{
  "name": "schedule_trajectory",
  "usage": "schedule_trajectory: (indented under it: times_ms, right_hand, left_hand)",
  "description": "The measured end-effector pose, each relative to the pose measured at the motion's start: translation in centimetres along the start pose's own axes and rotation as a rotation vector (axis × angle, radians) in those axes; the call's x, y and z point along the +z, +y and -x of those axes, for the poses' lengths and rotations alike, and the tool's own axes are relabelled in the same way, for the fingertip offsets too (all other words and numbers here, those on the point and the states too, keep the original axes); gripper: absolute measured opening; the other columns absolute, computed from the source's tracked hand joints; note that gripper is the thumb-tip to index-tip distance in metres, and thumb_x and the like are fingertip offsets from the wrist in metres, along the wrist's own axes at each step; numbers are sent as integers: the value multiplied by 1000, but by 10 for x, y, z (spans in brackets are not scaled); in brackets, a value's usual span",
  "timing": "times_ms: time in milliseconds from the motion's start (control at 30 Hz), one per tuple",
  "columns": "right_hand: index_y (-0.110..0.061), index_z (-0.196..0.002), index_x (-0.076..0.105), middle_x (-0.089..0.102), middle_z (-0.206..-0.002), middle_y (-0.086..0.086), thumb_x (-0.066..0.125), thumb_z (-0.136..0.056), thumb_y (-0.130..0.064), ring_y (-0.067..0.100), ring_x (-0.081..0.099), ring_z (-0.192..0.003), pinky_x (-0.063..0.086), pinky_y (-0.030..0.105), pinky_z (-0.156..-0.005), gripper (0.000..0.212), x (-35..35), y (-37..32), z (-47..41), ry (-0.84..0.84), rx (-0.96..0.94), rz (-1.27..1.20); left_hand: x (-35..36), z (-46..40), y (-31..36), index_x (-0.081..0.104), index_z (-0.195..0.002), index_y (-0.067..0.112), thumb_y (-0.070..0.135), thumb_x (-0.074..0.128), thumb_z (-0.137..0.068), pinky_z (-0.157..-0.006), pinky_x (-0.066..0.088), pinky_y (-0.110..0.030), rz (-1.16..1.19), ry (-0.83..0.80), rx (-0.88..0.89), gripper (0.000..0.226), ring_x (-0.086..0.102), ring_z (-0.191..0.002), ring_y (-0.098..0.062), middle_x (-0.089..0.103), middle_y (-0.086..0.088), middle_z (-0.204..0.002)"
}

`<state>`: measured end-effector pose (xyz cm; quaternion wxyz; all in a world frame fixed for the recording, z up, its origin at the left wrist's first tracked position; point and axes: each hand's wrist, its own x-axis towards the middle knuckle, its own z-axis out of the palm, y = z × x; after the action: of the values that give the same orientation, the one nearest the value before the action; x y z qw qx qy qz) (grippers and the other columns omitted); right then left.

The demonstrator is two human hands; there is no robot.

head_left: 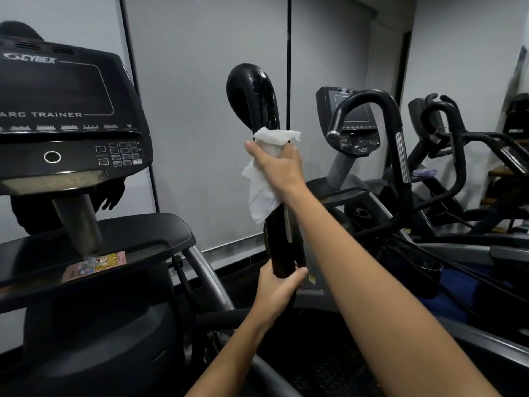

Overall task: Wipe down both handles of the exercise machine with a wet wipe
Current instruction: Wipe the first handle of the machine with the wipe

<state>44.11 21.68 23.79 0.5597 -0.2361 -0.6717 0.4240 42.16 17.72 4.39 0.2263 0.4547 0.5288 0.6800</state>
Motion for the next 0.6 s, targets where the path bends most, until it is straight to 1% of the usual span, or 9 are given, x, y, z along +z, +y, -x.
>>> schedule_trajectory:
  times_ms: [100, 200, 267, 300, 367, 433, 467, 567, 600]
  right_hand:
    - [-15, -85, 61, 62, -75, -1, 66, -81, -49, 14, 63, -70, 53, 29, -71, 34, -16, 18, 10, -239, 164, -191]
    - [-13, -96, 59, 63, -81, 1, 69, -71, -59, 15, 64, -75, 54, 28, -72, 52, -25, 53, 36, -299, 270, -225]
    - [-14, -85, 62, 65, -76, -1, 70, -77, -44, 12, 64, -71, 53, 20, -64, 31, -30, 73, 64, -258, 267, -227]
    - [-13, -77, 62, 66, -70, -2, 70, -80, -35, 10, 64, -66, 52, 18, -60, 23, -32, 80, 76, -250, 267, -219]
    - [-8, -71, 63, 65, -64, -1, 73, -81, -25, 10, 63, -60, 51, 18, -56, 22, -34, 85, 87, -245, 246, -186]
    - [-10, -70, 62, 64, -65, 0, 76, -78, -22, 8, 63, -60, 51, 19, -57, 20, -31, 73, 77, -214, 168, -155]
    - [-13, -69, 61, 63, -65, -1, 77, -77, -21, 6, 62, -59, 51, 19, -57, 20, -27, 65, 67, -189, 116, -142]
    - [-19, -63, 59, 59, -61, -5, 77, -77, -22, 3, 56, -53, 47, 17, -55, 24, -15, 43, 42, -103, -20, -128]
    - [-18, -64, 59, 59, -61, -5, 76, -78, -23, 3, 56, -54, 47, 17, -55, 23, -13, 42, 40, -90, -37, -133]
  left_hand:
    - [0, -2, -1, 57, -70, 13, 1, 71, -78, -60, 48, -27, 20, -12, 11, 20, 55, -50, -8, 59, 4, -51]
    - [0, 1, 0, 61, -73, 12, -6, 67, -79, -59, 48, -25, 38, -28, 23, 20, 56, -51, -7, 60, 5, -56]
    - [-3, 4, 2, 61, -101, 4, -14, 59, -82, -66, 50, -16, 93, -56, 51, 27, 63, -65, -1, 66, 1, -78]
    - [-5, 6, 2, 53, -116, 1, -17, 54, -83, -72, 50, -13, 112, -84, 69, 37, 66, -76, 3, 65, -1, -93]
    - [-9, 7, 1, 43, -124, -2, -19, 46, -86, -77, 51, -12, 135, -115, 116, 41, 66, -86, 4, 60, -8, -105]
    - [-7, 3, 1, 49, -120, -6, -16, 57, -83, -77, 50, -15, 88, -80, 130, 39, 65, -86, -2, 61, -14, -103]
    - [-5, -1, 1, 55, -113, -4, -12, 64, -78, -76, 49, -17, 75, -63, 126, 37, 64, -84, -7, 63, -12, -97]
    - [-3, -5, -3, 61, -77, 8, -2, 74, -71, -69, 48, -32, 46, -36, 53, 18, 57, -70, -17, 62, -5, -71]
    - [-3, -5, -4, 60, -73, 8, 2, 76, -70, -70, 49, -35, 52, -41, 48, 18, 57, -68, -17, 62, -6, -69]
